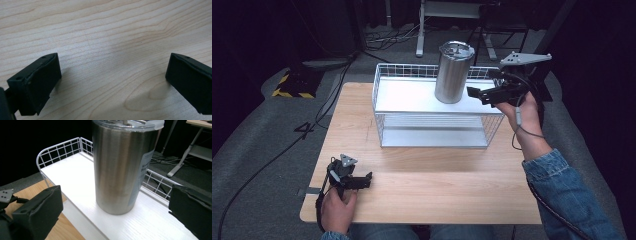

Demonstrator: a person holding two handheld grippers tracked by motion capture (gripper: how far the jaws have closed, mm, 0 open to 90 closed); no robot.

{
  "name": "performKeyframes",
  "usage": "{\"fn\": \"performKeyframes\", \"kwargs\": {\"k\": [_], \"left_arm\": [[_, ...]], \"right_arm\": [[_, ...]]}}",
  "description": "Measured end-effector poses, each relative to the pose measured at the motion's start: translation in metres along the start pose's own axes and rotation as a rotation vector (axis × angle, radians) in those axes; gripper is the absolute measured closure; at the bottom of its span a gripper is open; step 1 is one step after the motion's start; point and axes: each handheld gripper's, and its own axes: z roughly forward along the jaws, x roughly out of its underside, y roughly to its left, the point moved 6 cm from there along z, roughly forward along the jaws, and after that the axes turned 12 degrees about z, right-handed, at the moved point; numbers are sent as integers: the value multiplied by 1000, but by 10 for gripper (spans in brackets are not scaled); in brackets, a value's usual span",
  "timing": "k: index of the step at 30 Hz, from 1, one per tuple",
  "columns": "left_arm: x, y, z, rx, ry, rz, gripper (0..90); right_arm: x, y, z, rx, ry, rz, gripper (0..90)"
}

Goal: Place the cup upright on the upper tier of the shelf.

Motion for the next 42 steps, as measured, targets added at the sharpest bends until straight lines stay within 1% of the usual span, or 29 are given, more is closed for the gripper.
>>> {"fn": "performKeyframes", "kwargs": {"k": [6, 9, 11, 13, 15, 22, 25, 27, 31, 34, 37, 39, 42], "left_arm": [[0, 0, 0, 0, 0, 0, 6], [0, 0, 0, 0, 0, 0, 5], [0, 0, 0, 0, 0, 0, 5], [0, 0, 0, 0, 0, 0, 5], [0, 0, 0, 0, 0, 0, 5], [0, 0, 0, 0, 0, 0, 5], [0, 0, 0, 0, 0, 0, 6], [0, 0, 0, 0, 0, 0, 5], [0, 0, 0, 0, 0, 0, 5], [0, 0, 0, 0, 0, 0, 5], [0, 0, 0, 0, 0, 0, 6], [0, 0, 0, 0, 0, 0, 5], [0, 0, 0, 0, 0, 0, 5]], "right_arm": [[10, 2, -18, 0, 4, -21, 0], [18, 3, -24, -7, 13, -14, 0], [23, 3, -29, -7, 8, -13, 0], [30, 3, -33, 4, 10, -25, 0], [38, 3, -37, 9, 19, -27, 0], [67, -1, -48, 11, 37, -14, 0], [78, -3, -50, 17, 47, -5, 0], [88, -3, -50, 12, 62, 2, 0], [109, -5, -49, 29, 101, 0, 0], [125, -7, -47, 20, 118, 13, 0], [139, -9, -44, 19, 109, 32, 0], [148, -10, -41, 32, 99, 45, 0], [162, -13, -37, 39, 105, 59, 0]]}}
